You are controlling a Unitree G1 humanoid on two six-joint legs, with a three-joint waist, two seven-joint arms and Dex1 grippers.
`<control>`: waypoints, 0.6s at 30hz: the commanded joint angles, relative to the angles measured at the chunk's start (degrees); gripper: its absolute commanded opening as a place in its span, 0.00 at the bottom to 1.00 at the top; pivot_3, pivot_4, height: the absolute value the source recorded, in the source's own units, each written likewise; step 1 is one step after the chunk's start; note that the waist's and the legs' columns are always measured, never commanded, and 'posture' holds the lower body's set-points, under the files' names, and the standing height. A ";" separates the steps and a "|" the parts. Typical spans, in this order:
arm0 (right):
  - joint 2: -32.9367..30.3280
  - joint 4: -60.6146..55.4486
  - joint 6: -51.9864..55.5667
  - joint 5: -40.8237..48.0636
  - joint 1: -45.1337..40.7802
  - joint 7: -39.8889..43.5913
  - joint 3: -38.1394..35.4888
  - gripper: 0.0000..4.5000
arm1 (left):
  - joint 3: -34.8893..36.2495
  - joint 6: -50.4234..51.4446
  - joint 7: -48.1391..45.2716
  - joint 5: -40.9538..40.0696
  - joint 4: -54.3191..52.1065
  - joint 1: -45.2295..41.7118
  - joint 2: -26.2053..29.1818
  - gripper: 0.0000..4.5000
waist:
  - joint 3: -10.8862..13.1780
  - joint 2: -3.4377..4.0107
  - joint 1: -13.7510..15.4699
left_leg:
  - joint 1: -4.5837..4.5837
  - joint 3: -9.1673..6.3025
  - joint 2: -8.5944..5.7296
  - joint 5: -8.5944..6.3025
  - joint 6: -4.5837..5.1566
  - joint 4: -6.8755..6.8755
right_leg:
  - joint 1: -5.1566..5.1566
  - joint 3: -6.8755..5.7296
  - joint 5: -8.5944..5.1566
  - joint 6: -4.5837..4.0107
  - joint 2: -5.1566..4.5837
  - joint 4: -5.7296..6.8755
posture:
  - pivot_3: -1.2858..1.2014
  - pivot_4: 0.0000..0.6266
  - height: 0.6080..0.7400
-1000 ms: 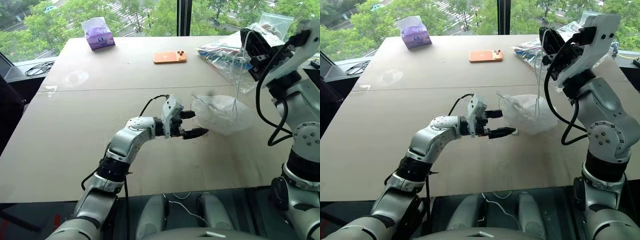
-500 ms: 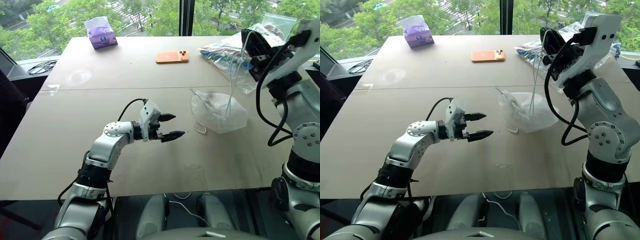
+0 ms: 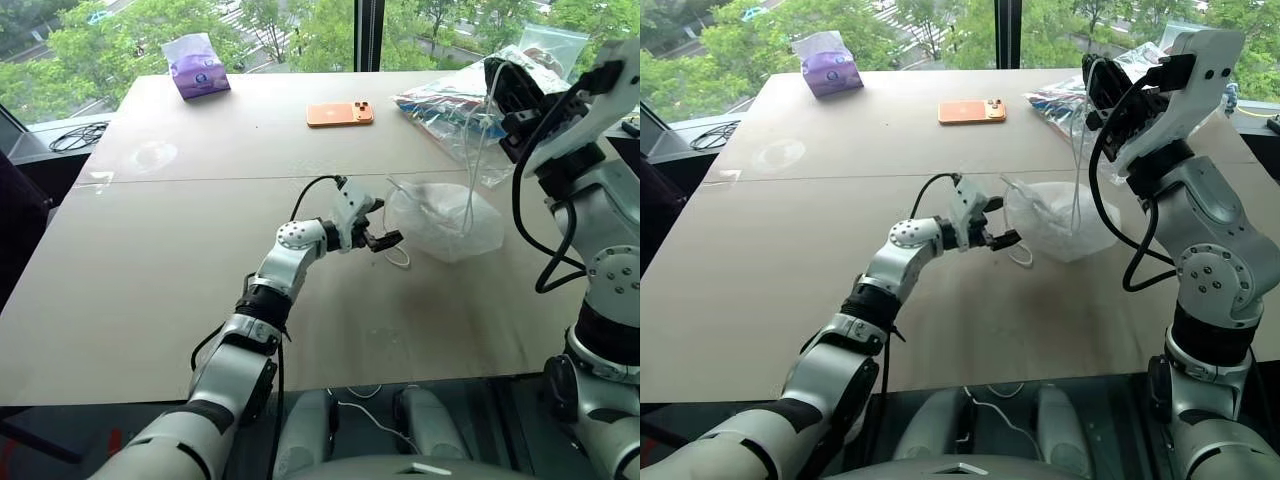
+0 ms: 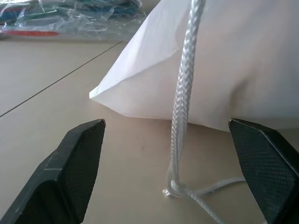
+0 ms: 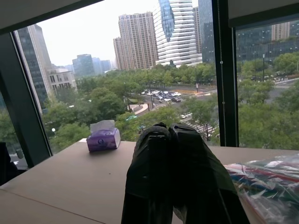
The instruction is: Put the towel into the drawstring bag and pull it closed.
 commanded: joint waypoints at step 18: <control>-7.93 -1.08 0.64 1.47 0.18 0.16 -6.24 0.00 | 8.71 -8.29 2.63 -1.04 6.25 -2.34 -2.07 0.81 | 0.00 -0.01 0.48 | -0.08 -0.02 0.02 -0.01 0.02 0.01 | 0.00 -0.04 0.00 0.01 -0.07 -0.07 | 0.52 0.24 1.00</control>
